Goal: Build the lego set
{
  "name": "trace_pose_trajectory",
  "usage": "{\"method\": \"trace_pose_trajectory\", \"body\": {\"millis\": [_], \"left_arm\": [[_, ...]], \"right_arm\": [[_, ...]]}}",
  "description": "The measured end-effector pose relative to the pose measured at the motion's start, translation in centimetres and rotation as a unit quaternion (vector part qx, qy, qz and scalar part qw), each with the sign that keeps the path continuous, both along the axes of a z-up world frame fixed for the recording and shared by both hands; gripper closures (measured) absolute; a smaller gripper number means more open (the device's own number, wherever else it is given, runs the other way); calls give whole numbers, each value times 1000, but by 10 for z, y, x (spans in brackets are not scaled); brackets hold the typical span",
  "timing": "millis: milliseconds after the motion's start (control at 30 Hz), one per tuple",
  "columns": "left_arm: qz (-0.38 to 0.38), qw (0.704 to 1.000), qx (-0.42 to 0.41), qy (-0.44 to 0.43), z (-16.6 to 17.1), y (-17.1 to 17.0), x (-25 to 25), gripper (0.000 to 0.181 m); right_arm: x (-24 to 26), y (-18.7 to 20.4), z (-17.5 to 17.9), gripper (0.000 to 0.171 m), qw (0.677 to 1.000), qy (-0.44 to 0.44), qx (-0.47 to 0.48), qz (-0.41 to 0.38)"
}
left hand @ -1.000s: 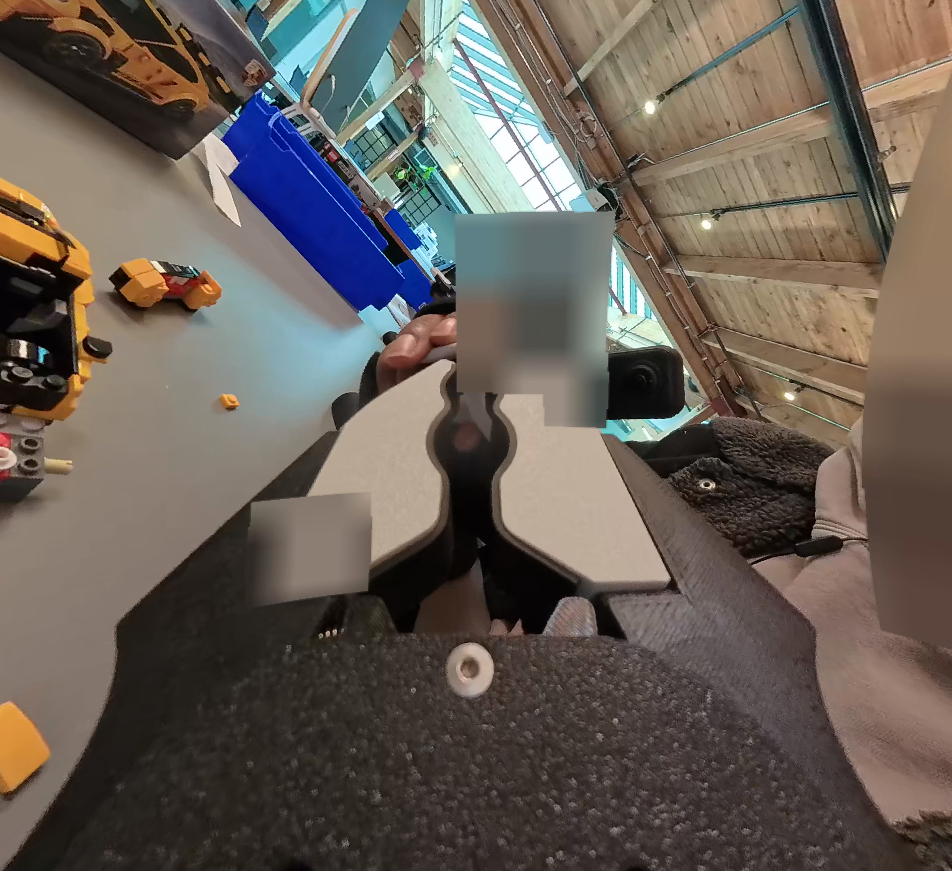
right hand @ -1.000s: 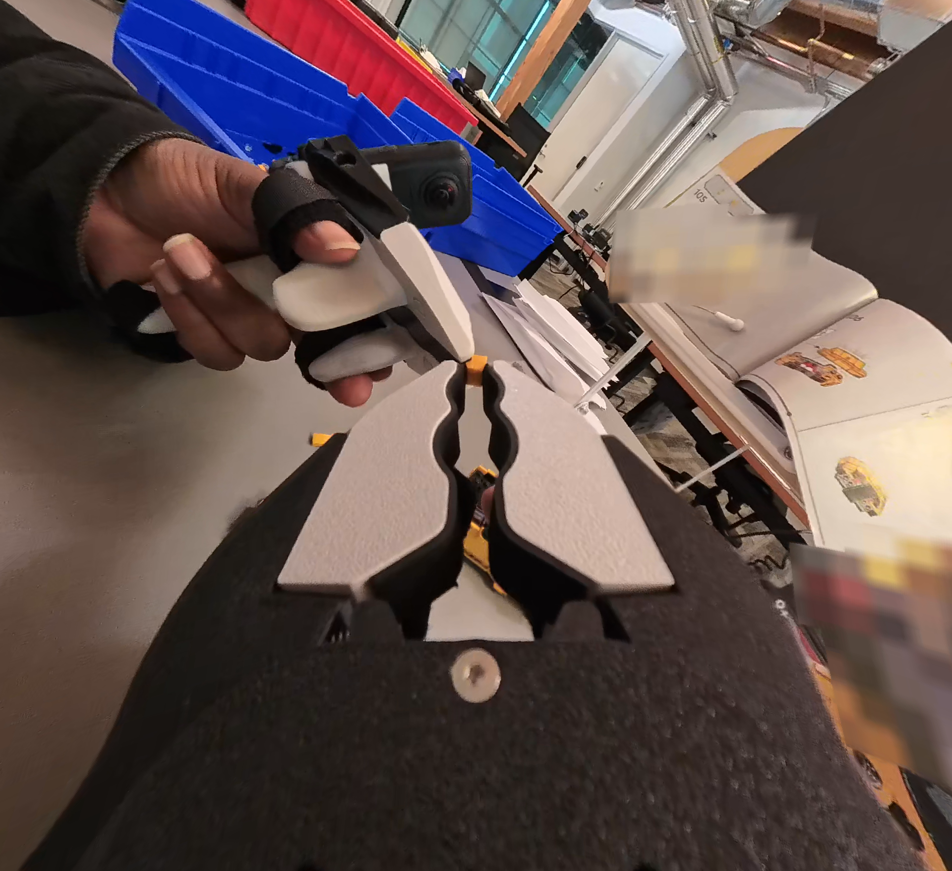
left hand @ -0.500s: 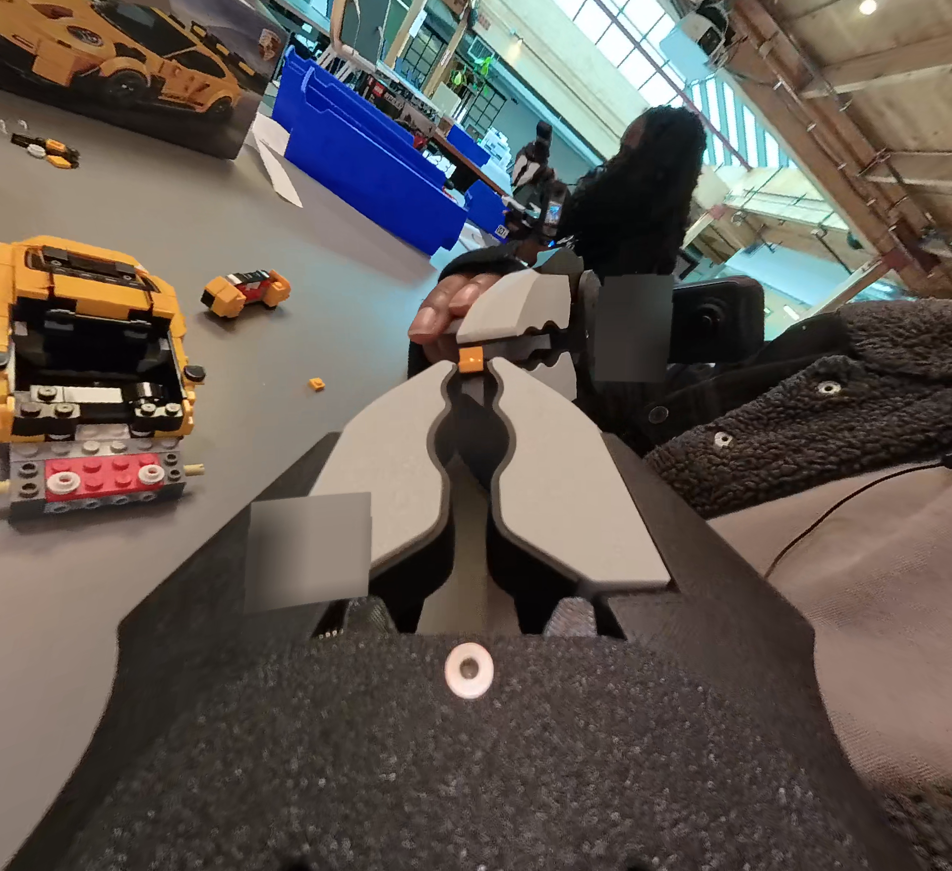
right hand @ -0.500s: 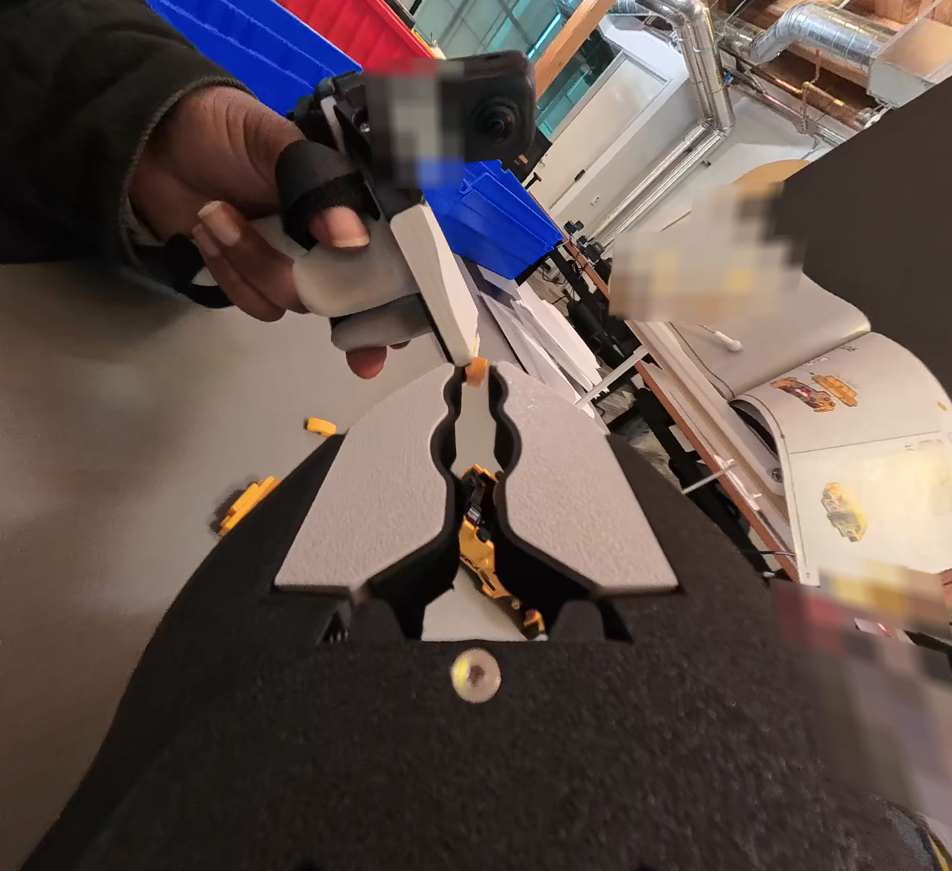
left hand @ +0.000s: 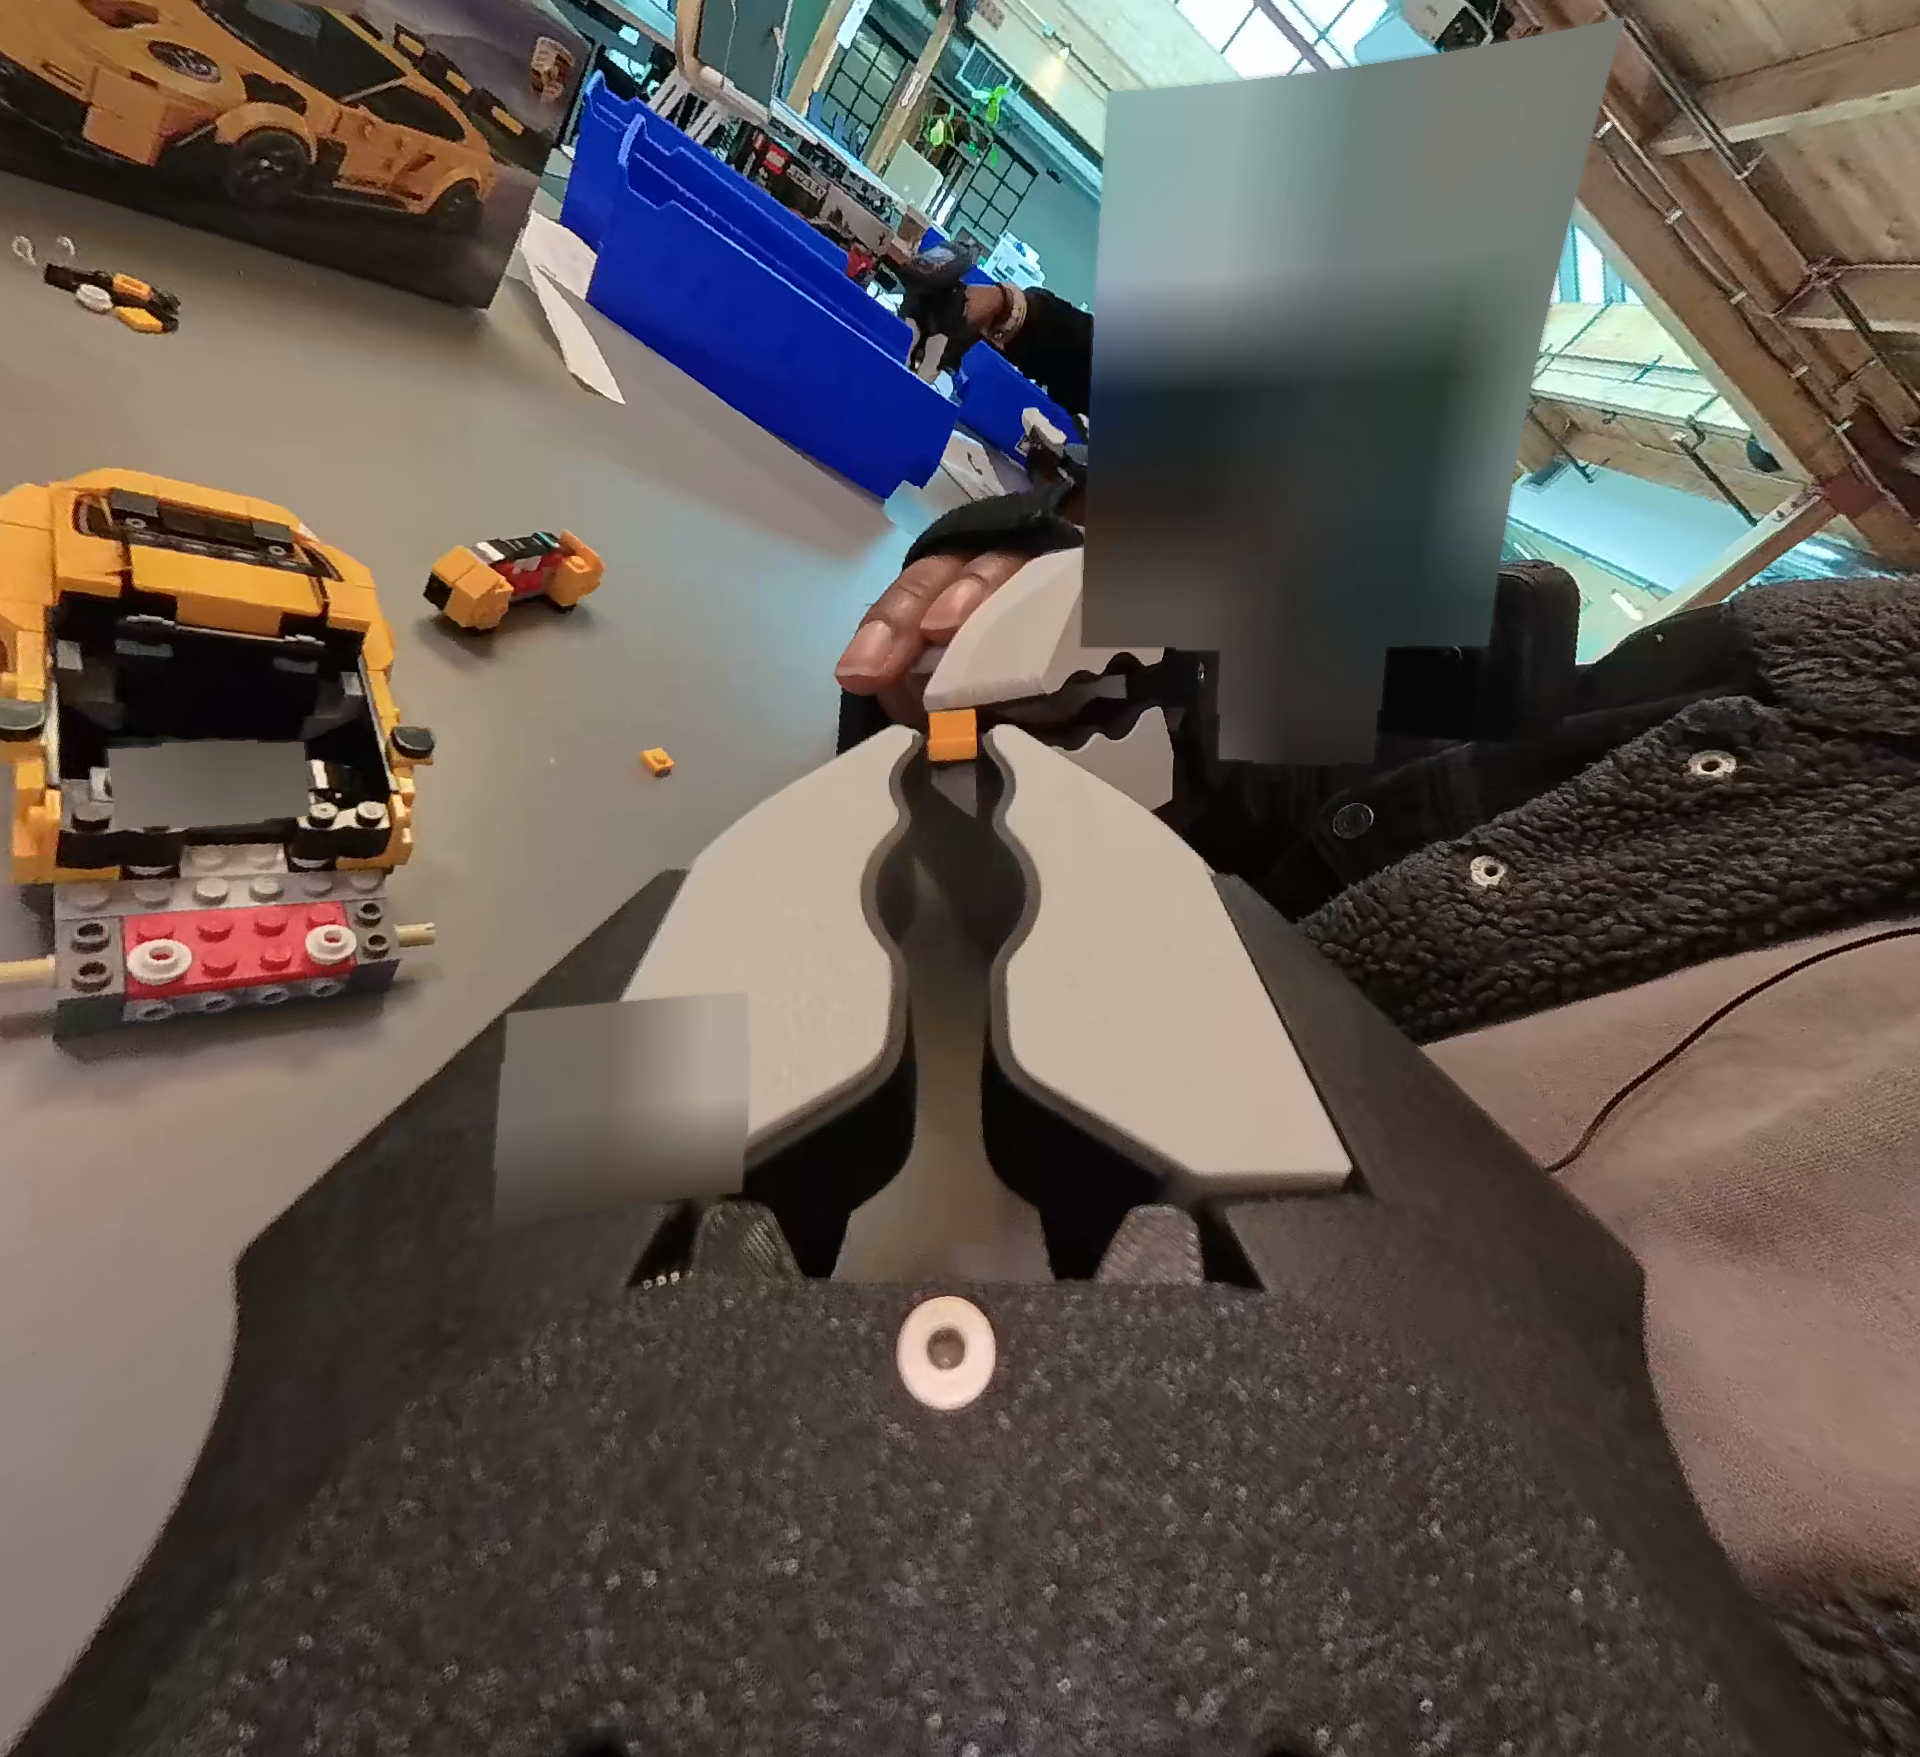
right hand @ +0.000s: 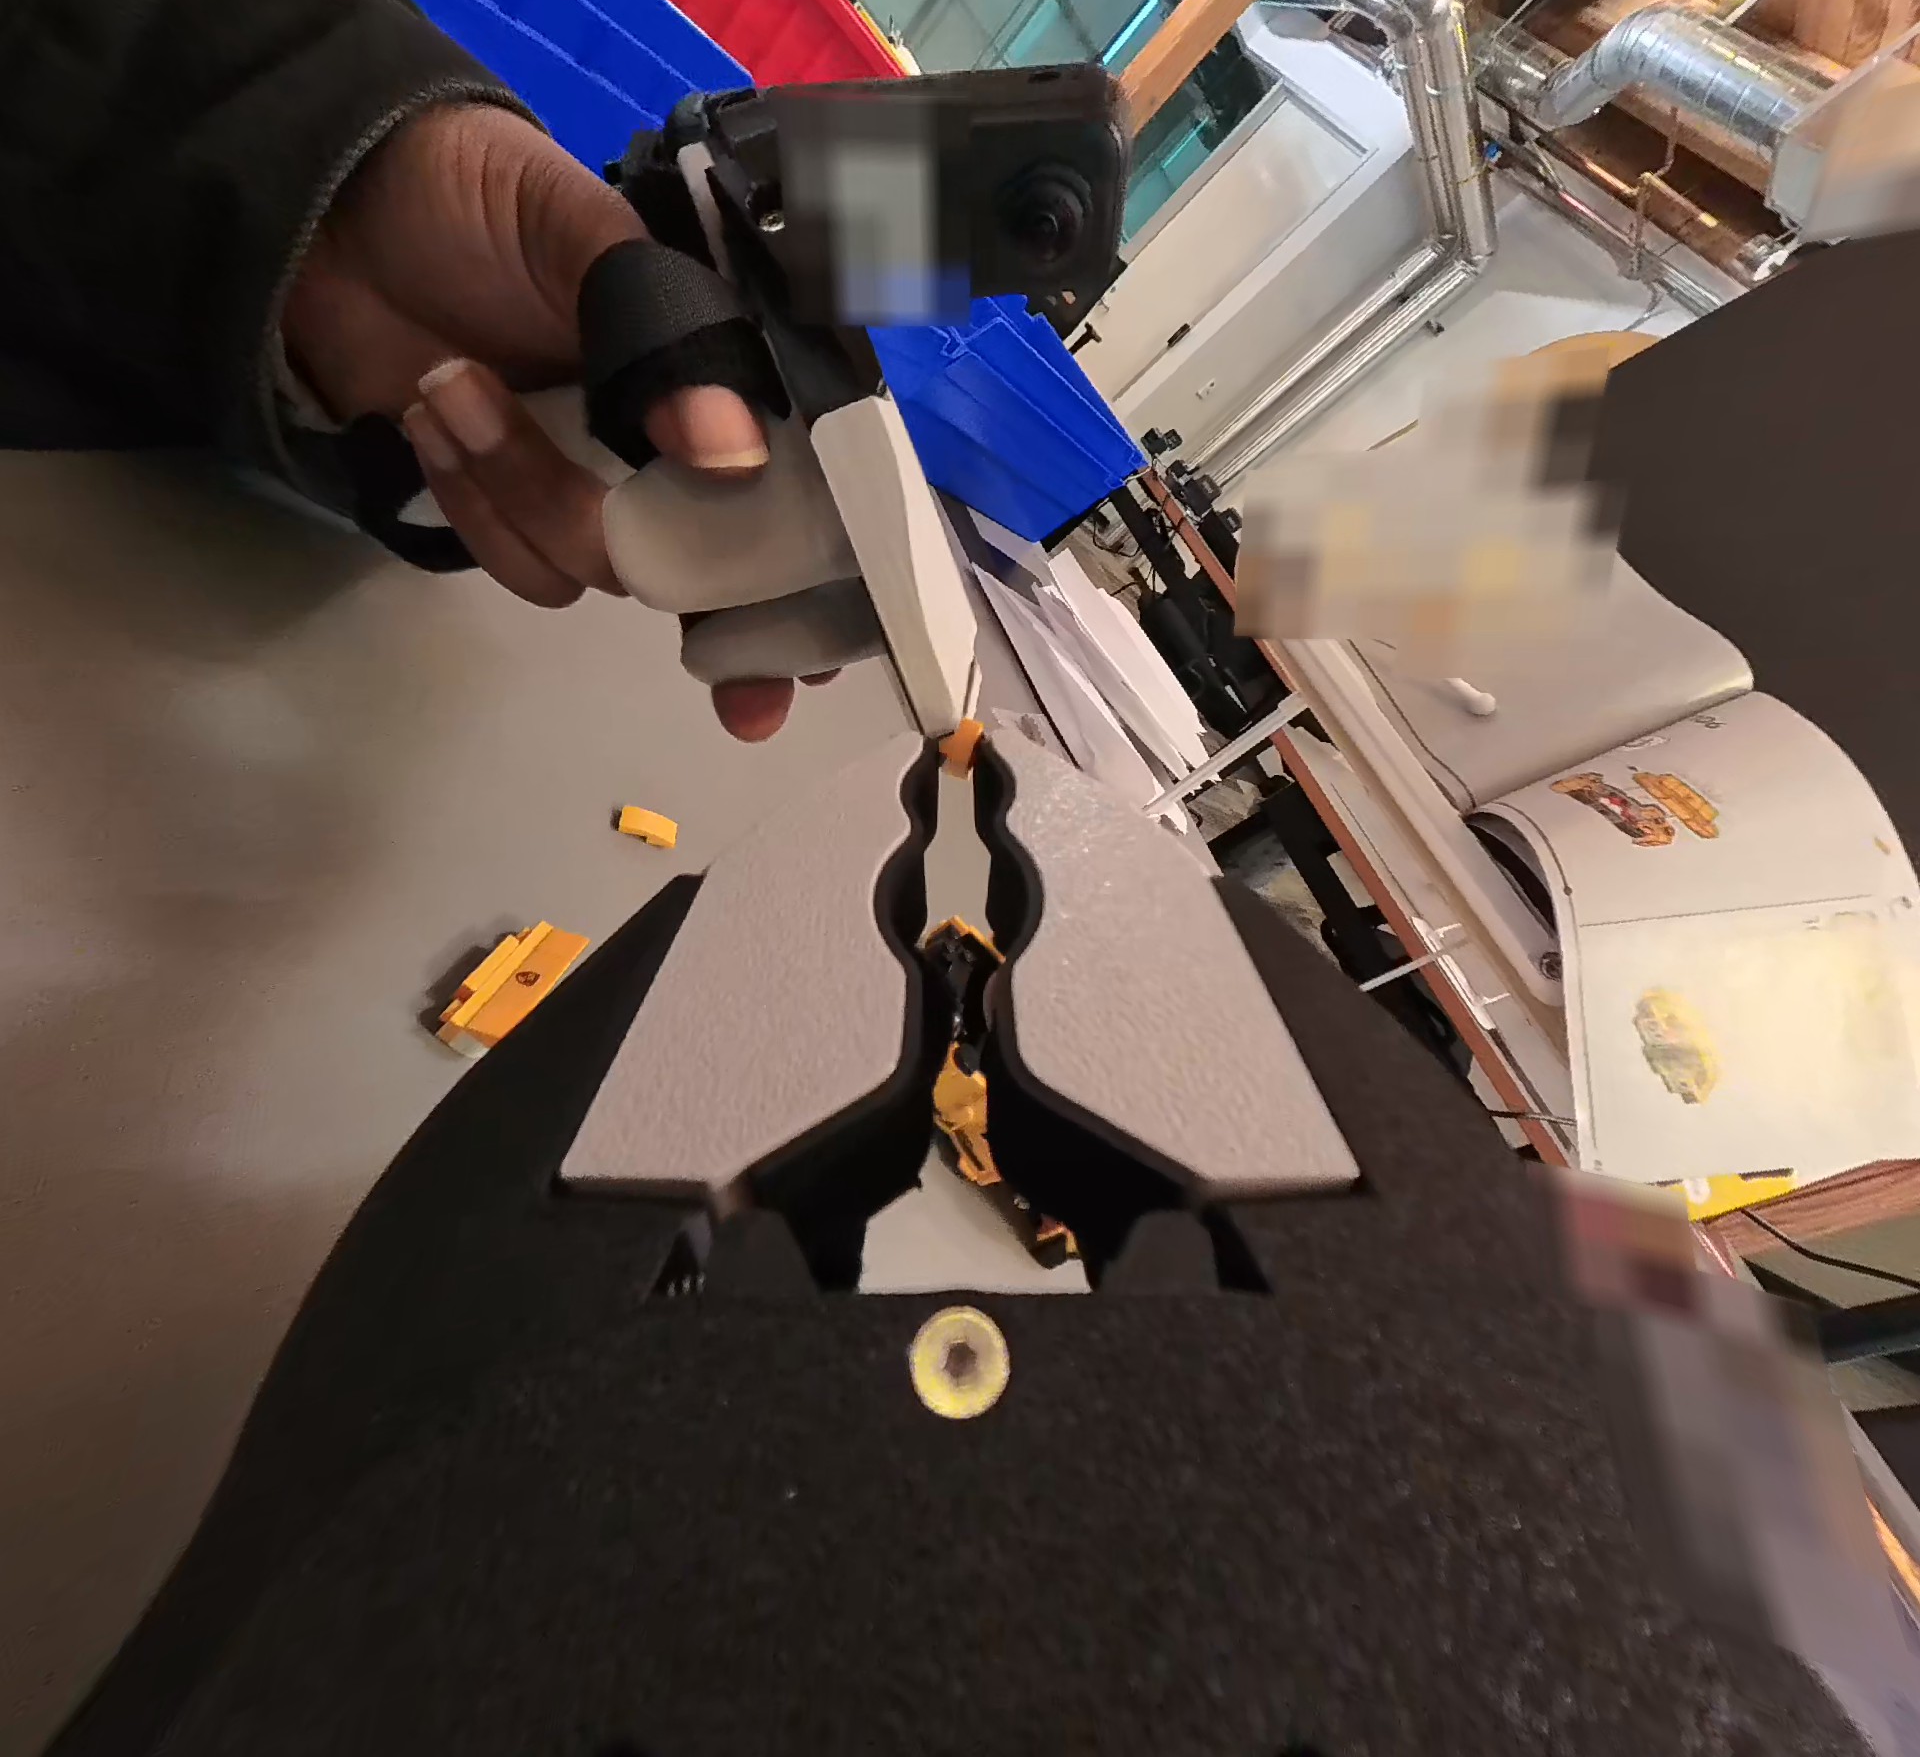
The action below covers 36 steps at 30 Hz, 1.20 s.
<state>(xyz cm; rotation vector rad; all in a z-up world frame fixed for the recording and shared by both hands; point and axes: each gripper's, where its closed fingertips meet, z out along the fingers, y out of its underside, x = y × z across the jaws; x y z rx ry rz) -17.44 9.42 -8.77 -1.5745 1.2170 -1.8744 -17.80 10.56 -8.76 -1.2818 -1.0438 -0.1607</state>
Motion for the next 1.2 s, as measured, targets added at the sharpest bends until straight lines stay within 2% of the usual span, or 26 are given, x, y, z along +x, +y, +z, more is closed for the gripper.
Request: {"method": "trace_pose_trajectory", "body": {"millis": [600, 1200], "left_arm": [[-6, 999, -1, -33, 7, -3, 0, 167], [11, 998, -43, -42, 9, 2, 2, 173]], "right_arm": [[4, 1, 10, 165, 999, 30, 14, -5], [2, 2, 8, 165, 999, 29, 18, -13]]}}
